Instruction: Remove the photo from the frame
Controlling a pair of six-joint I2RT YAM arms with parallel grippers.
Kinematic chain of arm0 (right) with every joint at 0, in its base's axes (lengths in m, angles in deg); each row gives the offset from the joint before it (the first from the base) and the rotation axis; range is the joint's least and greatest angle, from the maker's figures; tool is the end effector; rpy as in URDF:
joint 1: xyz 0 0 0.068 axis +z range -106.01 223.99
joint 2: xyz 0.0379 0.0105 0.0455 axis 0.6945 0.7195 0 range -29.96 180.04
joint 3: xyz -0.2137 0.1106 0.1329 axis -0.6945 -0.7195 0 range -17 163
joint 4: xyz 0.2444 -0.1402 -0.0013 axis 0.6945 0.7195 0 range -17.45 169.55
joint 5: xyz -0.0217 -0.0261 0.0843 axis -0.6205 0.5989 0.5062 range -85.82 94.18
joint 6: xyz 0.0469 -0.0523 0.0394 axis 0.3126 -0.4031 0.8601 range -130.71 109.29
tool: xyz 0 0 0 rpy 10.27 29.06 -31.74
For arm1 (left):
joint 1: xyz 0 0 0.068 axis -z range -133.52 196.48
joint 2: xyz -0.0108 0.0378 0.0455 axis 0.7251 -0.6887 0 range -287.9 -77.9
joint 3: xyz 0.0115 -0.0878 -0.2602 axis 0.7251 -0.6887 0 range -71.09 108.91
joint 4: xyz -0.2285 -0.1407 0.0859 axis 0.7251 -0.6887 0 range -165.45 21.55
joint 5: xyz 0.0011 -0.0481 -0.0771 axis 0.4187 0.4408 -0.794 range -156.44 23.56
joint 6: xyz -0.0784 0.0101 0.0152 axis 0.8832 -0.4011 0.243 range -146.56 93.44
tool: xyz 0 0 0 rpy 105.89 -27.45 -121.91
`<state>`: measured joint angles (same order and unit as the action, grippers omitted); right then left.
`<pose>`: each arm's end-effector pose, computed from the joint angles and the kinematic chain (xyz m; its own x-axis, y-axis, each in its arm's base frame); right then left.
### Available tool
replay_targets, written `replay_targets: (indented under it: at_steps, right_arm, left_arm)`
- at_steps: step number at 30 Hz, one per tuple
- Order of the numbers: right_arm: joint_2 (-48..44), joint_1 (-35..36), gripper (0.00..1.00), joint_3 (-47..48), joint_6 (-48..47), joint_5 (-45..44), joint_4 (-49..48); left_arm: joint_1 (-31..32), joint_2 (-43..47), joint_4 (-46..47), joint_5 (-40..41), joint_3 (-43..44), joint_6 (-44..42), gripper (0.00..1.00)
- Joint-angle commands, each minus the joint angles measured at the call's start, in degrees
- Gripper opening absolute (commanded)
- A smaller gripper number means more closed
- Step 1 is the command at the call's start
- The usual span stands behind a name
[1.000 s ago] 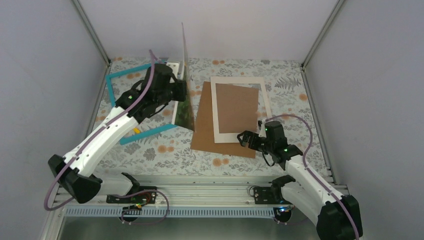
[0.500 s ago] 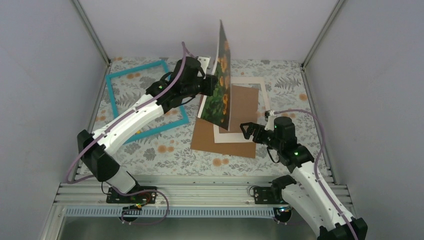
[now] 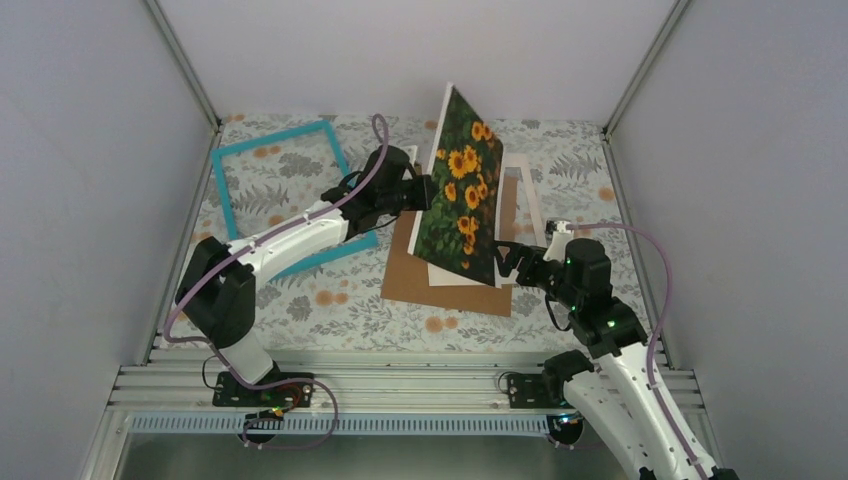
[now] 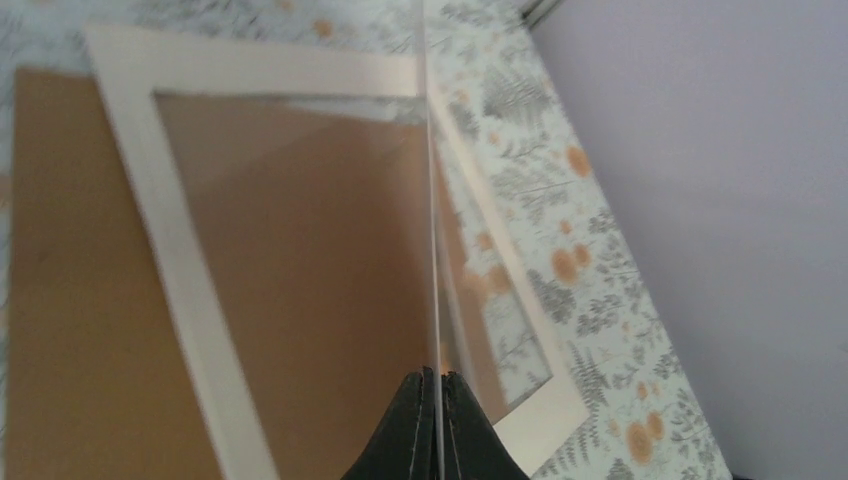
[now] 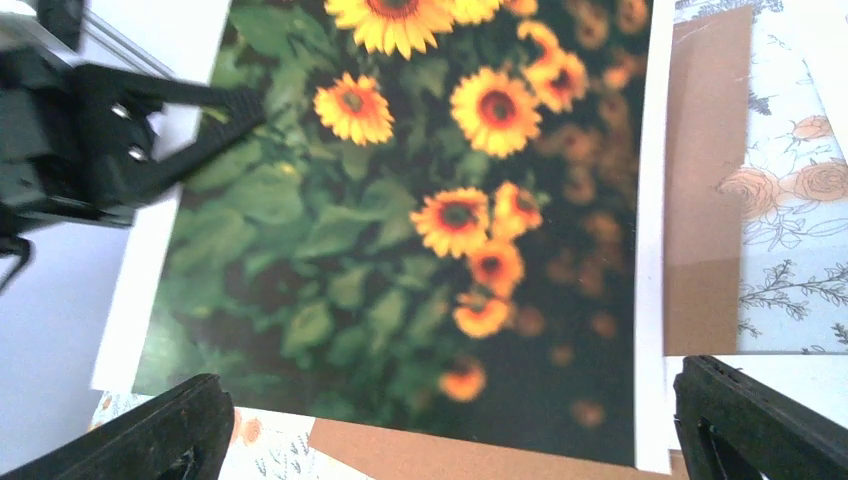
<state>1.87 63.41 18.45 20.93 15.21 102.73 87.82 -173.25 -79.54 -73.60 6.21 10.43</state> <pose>0.1685 0.0736 0.2670 -0.6149 0.3292 -0.7166 -0.1940 0.8176 0.5421 0.3258 -0.2984 0.2833 -0.7355 -0.1480 -0.6612 0.3688 0.7311 -0.5740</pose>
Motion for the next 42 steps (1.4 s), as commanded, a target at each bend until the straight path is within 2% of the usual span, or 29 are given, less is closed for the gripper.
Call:
replay_targets:
  at_steps: [1, 5, 17, 33, 38, 42]
  right_arm:
    - [0.03, 0.05, 1.0, 1.51, -0.8, -1.14, 1.1]
    - [0.81, 0.01, 1.0, 1.33, -0.93, -0.88, 0.86]
    - [1.07, 0.01, 1.0, 0.97, -1.05, -0.66, 0.64]
    - [1.21, 0.05, 1.0, 0.42, -0.91, -0.62, 0.53]
    - [1.32, 0.0, 1.0, 0.42, -0.88, -0.57, 0.58]
    - [1.44, 0.02, 1.0, 0.39, -0.52, -0.83, 0.62]
  left_arm:
    - [-3.3, -1.36, 9.13, -4.27, -7.27, 5.94, 0.02]
    - [-5.07, -2.9, 11.43, -5.96, -11.73, 6.38, 0.03]
    - [-5.35, -8.93, 10.06, -7.53, -13.74, 1.98, 0.02]
    - [-6.1, -11.25, 12.74, -6.11, -17.14, 4.66, 0.03]
    - [-6.25, -9.85, 12.76, -5.38, -18.71, 4.97, 0.11]
    - [-6.52, -7.3, 11.81, -3.55, -20.16, 4.75, 0.24]
